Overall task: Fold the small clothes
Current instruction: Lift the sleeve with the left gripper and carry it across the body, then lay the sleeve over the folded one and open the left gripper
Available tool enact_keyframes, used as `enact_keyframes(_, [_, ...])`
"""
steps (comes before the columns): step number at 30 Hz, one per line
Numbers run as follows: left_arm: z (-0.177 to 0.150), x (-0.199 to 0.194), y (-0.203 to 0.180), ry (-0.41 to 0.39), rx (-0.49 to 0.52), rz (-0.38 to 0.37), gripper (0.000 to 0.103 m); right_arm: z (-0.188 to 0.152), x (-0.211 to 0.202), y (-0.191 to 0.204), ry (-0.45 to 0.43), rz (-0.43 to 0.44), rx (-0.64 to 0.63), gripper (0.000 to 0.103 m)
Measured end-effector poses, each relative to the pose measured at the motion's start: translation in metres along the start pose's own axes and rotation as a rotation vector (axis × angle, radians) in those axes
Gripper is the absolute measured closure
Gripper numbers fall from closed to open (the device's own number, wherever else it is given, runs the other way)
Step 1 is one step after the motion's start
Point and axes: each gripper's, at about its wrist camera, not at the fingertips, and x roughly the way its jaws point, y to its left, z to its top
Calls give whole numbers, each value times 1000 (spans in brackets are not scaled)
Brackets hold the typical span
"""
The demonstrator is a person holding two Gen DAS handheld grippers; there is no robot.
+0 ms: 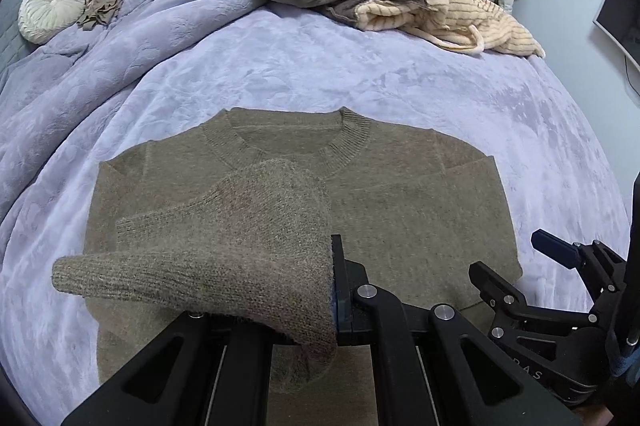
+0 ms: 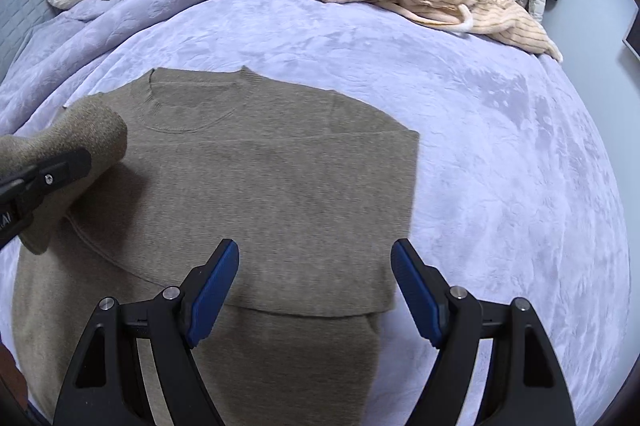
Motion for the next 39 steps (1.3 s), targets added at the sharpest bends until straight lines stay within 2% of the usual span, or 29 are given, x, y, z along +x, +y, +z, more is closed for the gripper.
enact_keyframes(13, [0,7,-43,18,90,41,96,4,-5,-33,-41,34,57,22])
enact_keyframes(30, [-8,33,-91,57,180,79,96,-18,-1,-78,-44,40,145,22])
enact_keyframes(37, [-16,46,-107,54,267,142,96,-27,4,-89,-36,44,168,22])
enact_keyframes(39, [-21,50,-114,48,315,180,96,-29,5,-91,-34,46,174,22])
